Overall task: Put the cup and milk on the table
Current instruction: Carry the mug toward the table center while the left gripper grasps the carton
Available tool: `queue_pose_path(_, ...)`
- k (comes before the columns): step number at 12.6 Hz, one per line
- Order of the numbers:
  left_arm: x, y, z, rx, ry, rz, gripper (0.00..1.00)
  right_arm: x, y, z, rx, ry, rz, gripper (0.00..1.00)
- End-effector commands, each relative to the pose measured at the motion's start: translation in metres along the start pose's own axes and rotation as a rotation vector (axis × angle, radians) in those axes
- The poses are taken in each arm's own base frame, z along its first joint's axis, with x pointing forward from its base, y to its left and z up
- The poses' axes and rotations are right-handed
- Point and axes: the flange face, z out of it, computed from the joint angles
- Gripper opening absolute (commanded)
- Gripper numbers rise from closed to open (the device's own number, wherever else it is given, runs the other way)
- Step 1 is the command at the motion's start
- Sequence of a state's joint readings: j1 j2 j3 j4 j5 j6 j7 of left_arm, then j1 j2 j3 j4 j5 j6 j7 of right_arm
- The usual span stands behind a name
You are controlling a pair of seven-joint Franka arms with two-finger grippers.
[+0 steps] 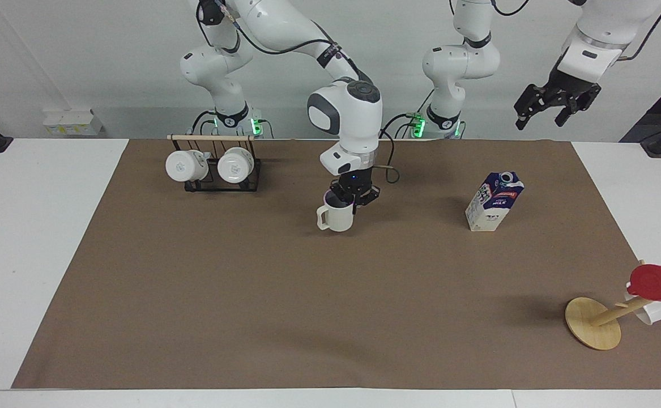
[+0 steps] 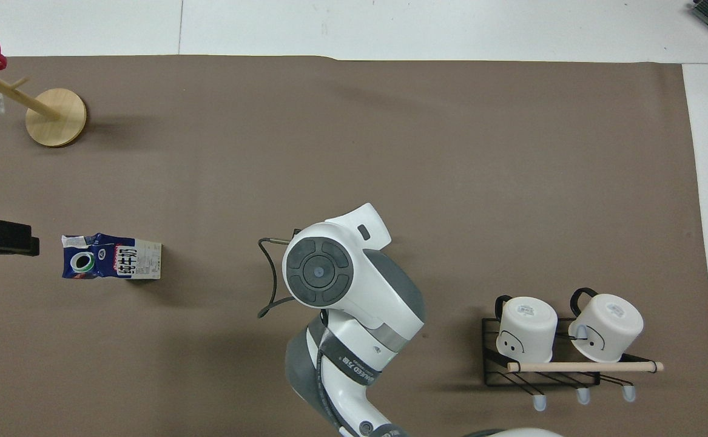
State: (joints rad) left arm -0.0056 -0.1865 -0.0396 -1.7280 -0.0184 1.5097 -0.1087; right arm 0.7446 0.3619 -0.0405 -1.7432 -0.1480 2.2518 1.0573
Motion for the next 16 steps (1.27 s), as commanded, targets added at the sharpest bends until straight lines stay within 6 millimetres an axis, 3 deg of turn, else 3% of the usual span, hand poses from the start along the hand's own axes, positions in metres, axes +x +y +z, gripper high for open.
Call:
queue_pose_path(1,-0.008,0.003,0.033,-0.01,0.022,0.013,1.0,0.006,-0.002,0.005,0.0,0.031,0.006,0.0)
queue_pose_path(4,-0.014,0.007,0.071,-0.011,0.061,0.022,1.0,0.004,0.006,0.019,-0.015,0.02,0.008,0.0)
queue_pose_path(11,-0.03,0.001,0.127,-0.007,0.11,0.09,1.0,-0.003,0.009,0.037,-0.016,0.012,0.001,0.0)
queue_pose_path(12,-0.031,0.0,0.133,-0.007,0.123,0.108,1.0,-0.002,0.012,0.039,-0.021,0.01,0.005,0.05)
queue_pose_path(14,-0.03,0.0,0.142,-0.007,0.136,0.112,1.0,0.001,0.015,0.04,-0.024,0.008,0.009,0.33)
queue_pose_path(15,-0.03,-0.002,0.149,-0.007,0.147,0.109,1.0,0.004,0.014,0.037,-0.021,0.012,0.011,0.71)
queue_pose_path(16,-0.029,-0.005,0.157,-0.007,0.154,0.116,1.0,0.005,0.013,0.034,-0.021,0.014,0.009,1.0)
